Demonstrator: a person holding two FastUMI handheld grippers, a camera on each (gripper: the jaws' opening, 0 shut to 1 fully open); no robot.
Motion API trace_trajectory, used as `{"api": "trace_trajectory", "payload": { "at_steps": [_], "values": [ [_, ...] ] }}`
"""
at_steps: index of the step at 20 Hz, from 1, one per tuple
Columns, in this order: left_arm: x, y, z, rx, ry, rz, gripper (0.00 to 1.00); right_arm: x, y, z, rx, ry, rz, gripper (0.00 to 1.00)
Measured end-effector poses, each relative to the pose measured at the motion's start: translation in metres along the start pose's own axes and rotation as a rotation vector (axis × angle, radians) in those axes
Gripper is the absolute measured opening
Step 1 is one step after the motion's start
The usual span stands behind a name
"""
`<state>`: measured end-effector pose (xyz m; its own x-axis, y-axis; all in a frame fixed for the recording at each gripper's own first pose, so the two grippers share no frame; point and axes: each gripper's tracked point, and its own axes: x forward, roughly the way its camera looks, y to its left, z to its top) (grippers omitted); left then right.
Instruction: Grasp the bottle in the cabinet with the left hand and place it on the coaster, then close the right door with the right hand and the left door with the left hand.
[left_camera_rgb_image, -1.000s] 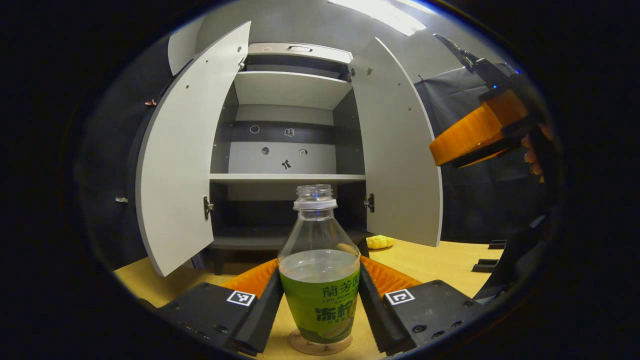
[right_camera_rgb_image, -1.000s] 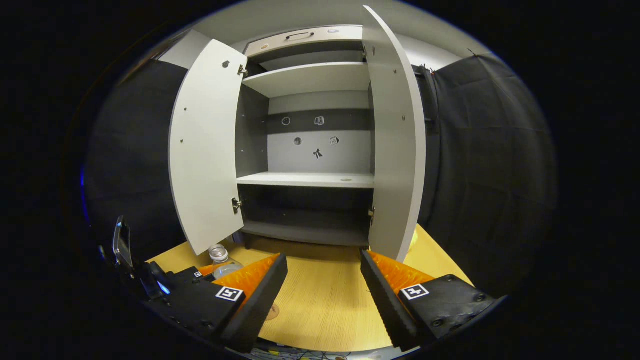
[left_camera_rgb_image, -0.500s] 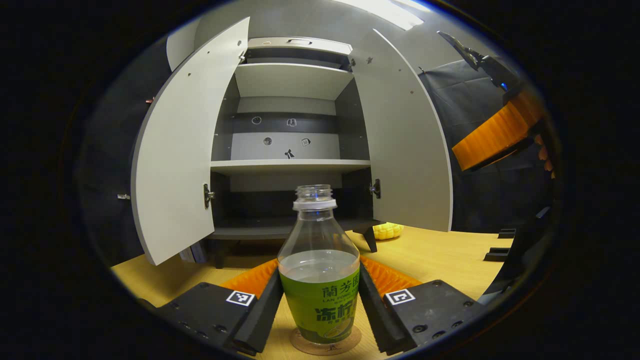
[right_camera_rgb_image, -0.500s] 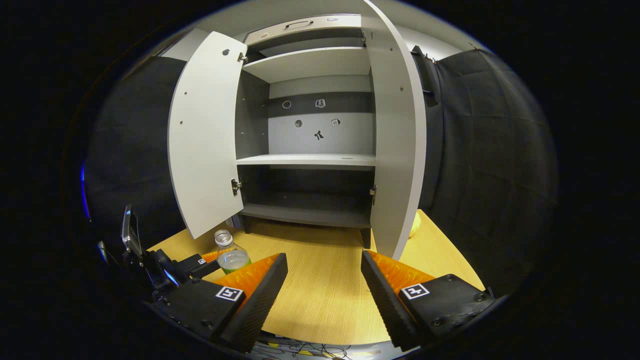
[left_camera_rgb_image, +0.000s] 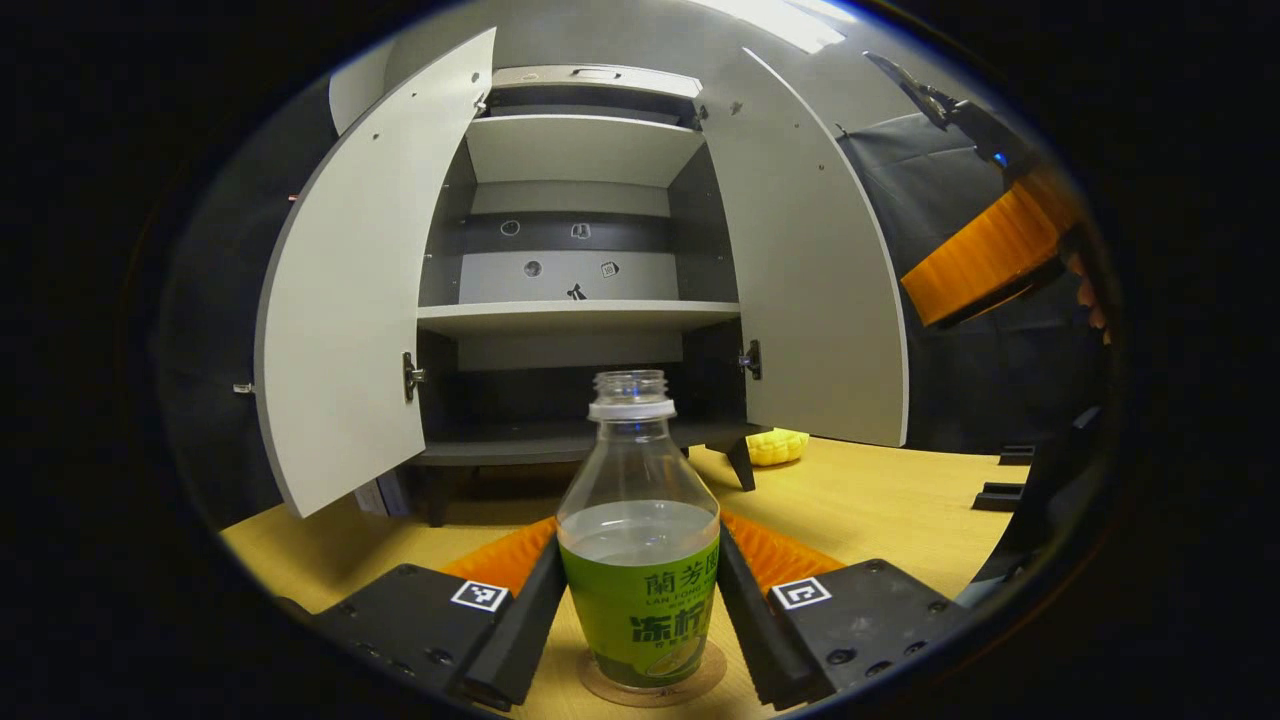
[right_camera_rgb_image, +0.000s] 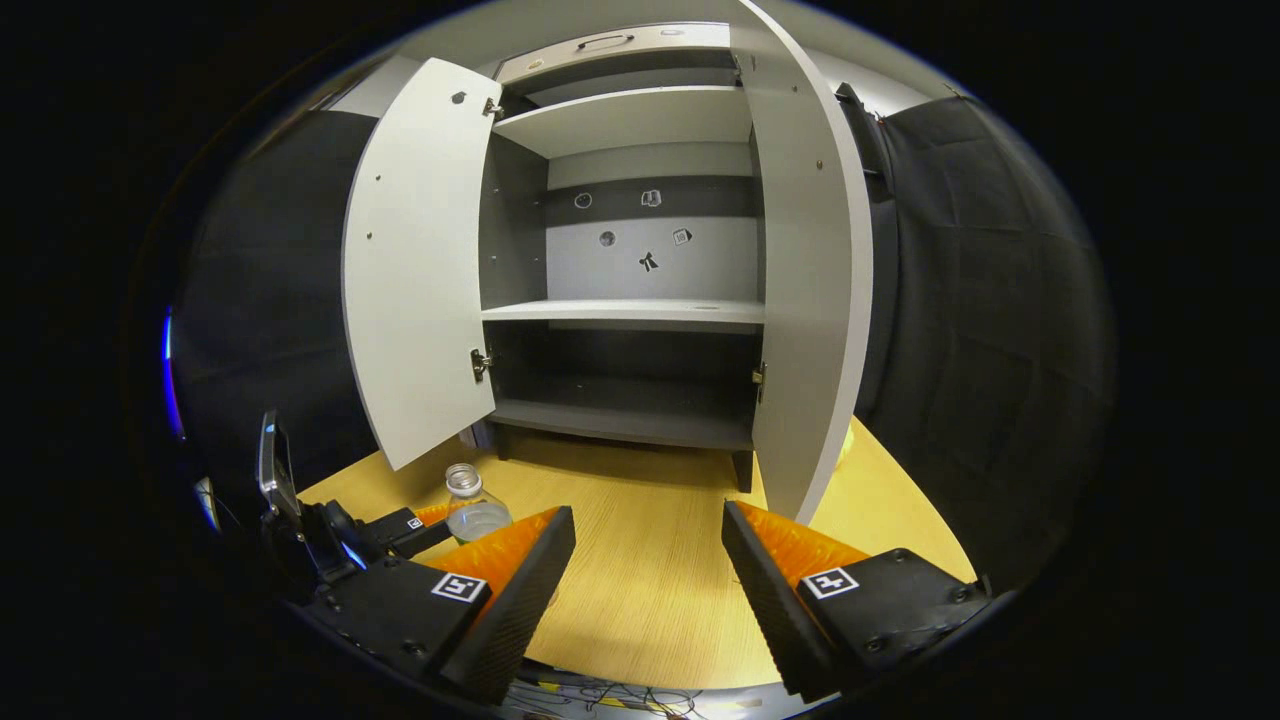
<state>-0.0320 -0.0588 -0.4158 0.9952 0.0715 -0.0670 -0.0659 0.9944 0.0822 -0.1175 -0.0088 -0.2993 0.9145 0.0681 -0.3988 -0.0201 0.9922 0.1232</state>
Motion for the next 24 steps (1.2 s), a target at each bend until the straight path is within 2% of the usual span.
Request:
{"api": "trace_trajectory", "payload": {
  "at_steps": [12, 18, 22, 24],
  "values": [
    [0.003, -0.003, 0.006, -0.023, -0.033, -0.008, 0.81, 0.008, 0.005, -0.002, -0.024, 0.011, 0.036, 0.99],
    [0.003, 0.002, -0.001, -0.051, -0.005, 0.006, 0.81, 0.011, 0.005, -0.008, -0.020, 0.031, 0.039, 0.98],
    [-0.002, 0.000, -0.008, -0.051, 0.019, 0.004, 0.83, 0.012, 0.011, -0.004, -0.025, 0.022, 0.058, 0.98],
    [-0.001, -0.002, -0.007, -0.052, 0.018, 0.000, 0.89, 0.012, 0.010, -0.003, -0.024, 0.020, 0.058, 0.98]
  ]
}}
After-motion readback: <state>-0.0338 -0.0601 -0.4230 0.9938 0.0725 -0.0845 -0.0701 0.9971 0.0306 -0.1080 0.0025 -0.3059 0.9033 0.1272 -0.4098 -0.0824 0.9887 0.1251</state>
